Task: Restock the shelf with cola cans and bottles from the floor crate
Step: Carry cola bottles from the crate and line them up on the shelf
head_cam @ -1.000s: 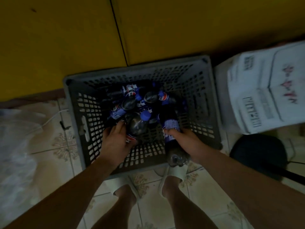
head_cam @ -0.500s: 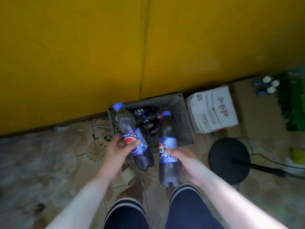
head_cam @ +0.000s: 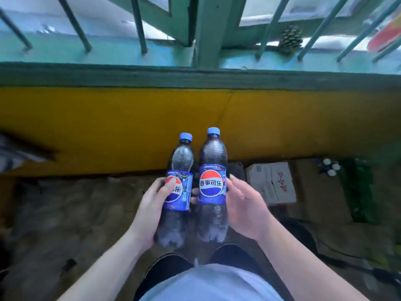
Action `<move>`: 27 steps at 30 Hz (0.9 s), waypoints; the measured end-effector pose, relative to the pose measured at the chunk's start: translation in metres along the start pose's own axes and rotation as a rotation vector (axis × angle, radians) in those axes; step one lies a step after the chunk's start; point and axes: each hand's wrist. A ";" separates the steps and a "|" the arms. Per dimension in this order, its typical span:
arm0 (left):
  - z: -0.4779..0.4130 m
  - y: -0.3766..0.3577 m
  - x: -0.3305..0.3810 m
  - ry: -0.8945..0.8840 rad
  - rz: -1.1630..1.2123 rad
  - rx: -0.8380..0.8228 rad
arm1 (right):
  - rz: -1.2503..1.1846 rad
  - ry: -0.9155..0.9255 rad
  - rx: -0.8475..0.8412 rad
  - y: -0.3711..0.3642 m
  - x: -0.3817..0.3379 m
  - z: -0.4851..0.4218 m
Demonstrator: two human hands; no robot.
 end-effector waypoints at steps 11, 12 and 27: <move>0.046 -0.034 -0.003 -0.229 -0.172 0.240 | 0.322 0.073 0.088 -0.012 -0.012 -0.004; 0.048 -0.040 -0.009 -0.245 -0.185 0.277 | 0.345 0.076 0.087 -0.008 -0.014 -0.003; 0.097 -0.183 -0.086 -0.352 0.014 0.818 | 0.545 -0.128 -0.087 0.066 -0.058 0.052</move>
Point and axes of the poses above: each hand's wrist, its own z-axis away from the middle knuckle, its own y-axis out of the back of the hand, x = y × z, and after that the axes turned 7 degrees about -y, right-handed
